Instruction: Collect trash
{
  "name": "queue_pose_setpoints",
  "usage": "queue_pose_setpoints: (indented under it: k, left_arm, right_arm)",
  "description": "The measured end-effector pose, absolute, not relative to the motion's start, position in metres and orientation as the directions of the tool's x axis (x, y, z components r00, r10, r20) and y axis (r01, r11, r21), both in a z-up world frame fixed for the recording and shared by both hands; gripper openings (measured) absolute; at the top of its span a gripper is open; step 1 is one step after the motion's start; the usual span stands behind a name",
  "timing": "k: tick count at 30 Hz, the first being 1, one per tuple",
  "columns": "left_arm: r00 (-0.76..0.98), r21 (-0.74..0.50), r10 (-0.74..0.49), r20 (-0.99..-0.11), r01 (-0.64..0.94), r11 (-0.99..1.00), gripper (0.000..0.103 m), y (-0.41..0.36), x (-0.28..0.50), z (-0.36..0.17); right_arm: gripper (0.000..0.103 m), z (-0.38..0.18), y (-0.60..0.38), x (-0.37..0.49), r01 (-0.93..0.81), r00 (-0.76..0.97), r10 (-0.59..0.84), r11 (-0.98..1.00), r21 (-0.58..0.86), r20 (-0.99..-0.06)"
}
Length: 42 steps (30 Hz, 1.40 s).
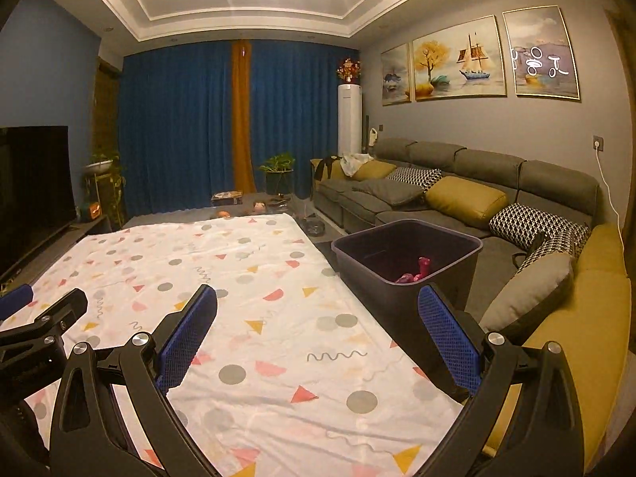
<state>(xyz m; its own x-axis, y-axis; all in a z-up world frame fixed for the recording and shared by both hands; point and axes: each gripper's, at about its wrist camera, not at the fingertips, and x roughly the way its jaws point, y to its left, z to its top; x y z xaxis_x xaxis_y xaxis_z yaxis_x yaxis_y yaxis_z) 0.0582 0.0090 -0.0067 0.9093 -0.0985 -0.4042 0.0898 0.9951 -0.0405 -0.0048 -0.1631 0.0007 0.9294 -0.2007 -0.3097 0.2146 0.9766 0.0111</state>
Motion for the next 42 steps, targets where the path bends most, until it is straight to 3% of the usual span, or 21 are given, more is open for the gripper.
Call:
queue_pose_setpoints:
  k: [42]
  left_arm:
    - [0.904,-0.051,-0.13,-0.408,0.12,0.991,0.097,0.0061,0.0573,-0.0066]
  right_arm:
    - [0.097,0.005,-0.1663,-0.0086,0.228,0.93,-0.21,0.973,0.025,-0.301]
